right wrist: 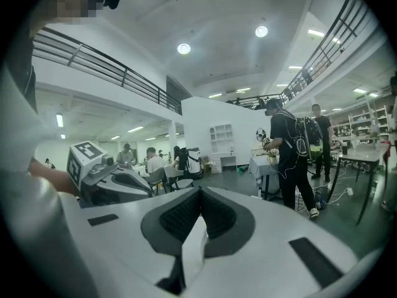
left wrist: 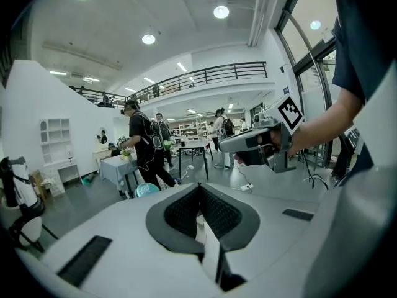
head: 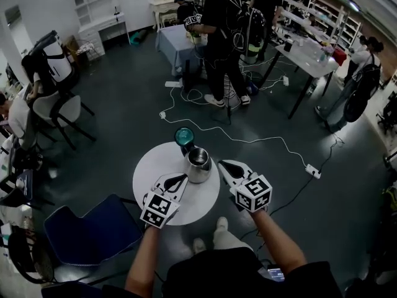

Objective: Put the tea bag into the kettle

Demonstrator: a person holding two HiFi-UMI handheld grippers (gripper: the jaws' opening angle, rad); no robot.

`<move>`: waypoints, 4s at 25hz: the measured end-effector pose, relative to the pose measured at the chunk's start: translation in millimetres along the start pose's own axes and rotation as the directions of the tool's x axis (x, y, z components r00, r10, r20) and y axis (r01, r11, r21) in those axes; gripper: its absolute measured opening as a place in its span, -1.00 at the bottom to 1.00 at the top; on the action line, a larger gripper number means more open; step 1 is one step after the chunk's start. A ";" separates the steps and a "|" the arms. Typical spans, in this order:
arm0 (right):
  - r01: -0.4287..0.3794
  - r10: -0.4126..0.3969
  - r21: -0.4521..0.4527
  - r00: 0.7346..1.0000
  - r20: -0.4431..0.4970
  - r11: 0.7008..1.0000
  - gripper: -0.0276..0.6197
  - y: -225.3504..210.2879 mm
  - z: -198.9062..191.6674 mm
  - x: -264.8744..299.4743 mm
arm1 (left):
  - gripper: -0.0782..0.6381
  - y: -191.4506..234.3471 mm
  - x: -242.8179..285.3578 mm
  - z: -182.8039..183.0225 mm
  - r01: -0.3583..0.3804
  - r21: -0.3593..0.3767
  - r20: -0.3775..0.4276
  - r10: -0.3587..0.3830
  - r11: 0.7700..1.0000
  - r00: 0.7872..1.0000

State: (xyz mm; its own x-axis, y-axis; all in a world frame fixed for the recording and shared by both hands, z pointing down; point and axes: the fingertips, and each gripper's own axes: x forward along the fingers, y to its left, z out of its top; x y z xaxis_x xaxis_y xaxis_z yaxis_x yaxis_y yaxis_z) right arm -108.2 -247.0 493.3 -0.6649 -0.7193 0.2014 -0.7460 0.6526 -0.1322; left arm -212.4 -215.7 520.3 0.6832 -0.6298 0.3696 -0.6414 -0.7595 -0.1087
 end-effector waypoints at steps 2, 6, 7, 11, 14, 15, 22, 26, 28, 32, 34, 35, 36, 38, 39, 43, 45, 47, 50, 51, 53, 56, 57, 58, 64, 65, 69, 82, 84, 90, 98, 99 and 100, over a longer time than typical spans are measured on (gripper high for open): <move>-0.001 0.001 0.001 1.000 0.002 1.000 -0.87 10.7 -2.9 -2.3 | -0.74 -2.3 -10.0 -3.3 -0.004 -0.005 0.011 0.004 1.000 1.000; -0.014 0.014 -0.008 1.000 -0.002 1.000 -0.87 24.3 -5.6 -4.8 | -0.74 -5.9 -21.7 -4.4 -0.014 -0.022 0.029 0.015 1.000 0.999; -0.016 0.016 -0.010 1.000 -0.002 1.000 -0.87 26.0 -5.4 -5.7 | -0.73 -7.4 -23.2 -4.4 -0.013 -0.027 0.031 0.014 1.000 0.999; -0.018 0.018 -0.011 1.000 0.006 1.000 -0.87 27.0 -0.7 -9.2 | -0.74 -12.5 -24.4 0.6 -0.008 -0.039 0.042 0.010 0.999 0.999; -0.018 0.019 -0.012 1.000 0.010 1.000 -0.87 24.6 0.9 -15.5 | -0.74 -19.4 -21.2 8.0 -0.002 -0.044 0.056 0.004 0.999 0.998; -0.018 0.018 -0.012 1.000 0.012 1.000 -0.87 23.2 1.7 -18.5 | -0.74 -22.4 -19.8 10.9 0.001 -0.042 0.059 0.002 0.999 0.998; -0.017 0.018 -0.015 1.000 0.021 1.000 -0.87 13.6 6.1 -44.9 | -0.73 -48.5 -13.4 32.6 -0.002 -0.020 0.096 0.004 1.000 0.995; -0.030 0.031 -0.020 0.999 0.027 0.999 -0.87 11.3 11.5 -68.7 | -0.73 -71.4 -12.6 48.4 -0.020 -0.008 0.114 0.021 1.000 0.993; -0.036 0.036 -0.023 0.999 0.031 0.999 -0.87 9.6 9.6 -80.3 | -0.73 -83.9 -10.9 51.9 -0.029 -0.003 0.121 0.029 1.000 0.992; -0.046 0.047 -0.021 0.998 0.045 0.999 -0.87 6.0 4.3 -102.4 | -0.73 -108.7 -7.8 54.7 -0.041 -0.002 0.125 0.041 0.999 0.991; -0.054 0.055 -0.015 0.997 0.057 0.998 -0.87 5.2 5.5 -114.6 | -0.73 -119.9 -7.7 57.4 -0.048 -0.013 0.126 0.049 0.999 0.991; -0.059 0.059 -0.013 0.996 0.062 0.998 -0.87 5.3 6.8 -121.2 | -0.73 -125.5 -8.2 59.7 -0.052 -0.022 0.127 0.054 0.998 0.990; -0.063 0.064 -0.012 0.996 0.067 0.998 -0.87 5.7 8.2 -128.1 | -0.73 -131.4 -9.0 62.5 -0.056 -0.028 0.129 0.059 0.998 0.990; -0.074 0.074 -0.008 0.994 0.079 0.997 -0.87 6.3 11.5 -142.5 | -0.73 -143.5 -10.6 69.7 -0.066 -0.036 0.137 0.070 0.997 0.988; -0.079 0.079 -0.005 0.993 0.086 0.997 -0.87 6.4 13.3 -150.0 | -0.73 -149.8 -11.5 73.7 -0.071 -0.039 0.142 0.076 0.997 0.987; -0.096 0.097 -0.009 0.990 0.104 0.995 -0.87 9.8 14.3 -177.5 | -0.73 -175.4 -17.6 82.8 -0.094 -0.057 0.161 0.102 0.994 0.982; -0.104 0.104 -0.009 0.989 0.109 0.995 -0.87 11.8 11.1 -191.5 | -0.73 -189.4 -20.7 83.4 -0.104 -0.068 0.168 0.114 0.992 0.979; -0.111 0.111 -0.010 0.987 0.114 0.994 -0.87 14.3 8.9 -207.2 | -0.73 -205.1 -24.5 86.3 -0.110 -0.077 0.173 0.122 0.991 0.977; -0.119 0.120 -0.017 0.986 0.115 0.993 -0.87 18.6 7.5 -229.5 | -0.73 -226.9 -31.3 92.9 -0.120 -0.080 0.174 0.132 0.990 0.976; -0.120 0.122 -0.021 0.986 0.114 0.993 -0.87 20.2 6.8 -236.9 | -0.73 -233.7 -33.3 94.4 -0.124 -0.079 0.174 0.136 0.989 0.975; -0.124 0.126 -0.030 0.985 0.116 0.992 -0.87 23.6 5.9 -252.6 | -0.73 -248.9 -37.2 98.5 -0.129 -0.081 0.175 0.142 0.988 0.974; -0.130 0.133 -0.036 0.983 0.127 0.991 -0.87 26.8 6.3 -277.6 | -0.73 -273.7 -41.1 106.4 -0.133 -0.084 0.179 0.147 0.987 0.973; -0.132 0.136 -0.036 0.982 0.131 0.991 -0.87 27.0 6.2 -285.5 | -0.73 -281.8 -41.5 109.3 -0.134 -0.087 0.180 0.148 0.987 0.973; -0.134 0.138 -0.035 0.981 0.134 0.990 -0.87 27.0 5.6 -293.1 | -0.73 -289.6 -41.4 111.3 -0.135 -0.089 0.180 0.149 0.987 0.972; -0.153 0.158 -0.044 0.977 0.143 0.987 -0.87 33.6 -4.4 -328.2 | -0.73 -325.9 -44.5 111.7 -0.152 -0.105 0.184 0.169 0.983 0.968; -0.156 0.161 -0.048 0.976 0.144 0.987 -0.87 36.3 -7.0 -331.5 | -0.73 -329.8 -45.9 109.9 -0.154 -0.106 0.186 0.172 0.982 0.967; -0.165 0.171 -0.054 0.974 0.146 0.985 -0.87 42.4 -11.9 -341.3 | -0.73 -339.4 -50.1 109.6 -0.161 -0.101 0.190 0.178 0.982 0.966; -0.163 0.175 -0.088 0.973 0.153 0.983 -0.87 57.6 -1.6 -343.8 | -0.73 -336.8 -63.1 115.0 -0.150 -0.136 0.223 0.178 0.979 0.958; -0.169 0.181 -0.089 0.972 0.152 0.981 -0.87 63.1 0.7 -341.4 | -0.73 -334.7 -68.4 116.4 -0.150 -0.138 0.223 0.178 0.979 0.958; -0.185 0.198 -0.096 0.969 0.151 0.978 -0.87 77.0 -1.2 -333.5 | -0.73 -327.3 -80.3 108.7 -0.159 -0.149 0.223 0.190 0.976 0.956; -0.182 0.195 -0.095 0.968 0.156 0.979 -0.87 84.3 -0.5 -336.1 | -0.73 -332.9 -87.0 108.8 -0.153 -0.154 0.235 0.187 0.976 0.954; -0.182 0.195 -0.094 0.968 0.156 0.979 -0.87 85.7 -0.5 -336.0 | -0.73 -333.3 -87.6 109.8 -0.150 -0.155 0.238 0.185 0.976 0.954; -0.183 0.196 -0.094 0.968 0.155 0.979 -0.87 87.0 0.0 -335.9 | -0.73 -333.5 -88.4 111.2 -0.146 -0.157 0.241 0.181 0.977 0.953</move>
State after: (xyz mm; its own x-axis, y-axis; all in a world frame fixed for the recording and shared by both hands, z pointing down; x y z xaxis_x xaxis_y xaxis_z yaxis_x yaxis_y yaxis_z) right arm 50.3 51.4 414.2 -0.7955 -0.6056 0.0186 -0.6051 0.7926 -0.0752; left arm -20.1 75.2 421.3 0.6191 -0.7775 0.1104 -0.7812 -0.6241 -0.0152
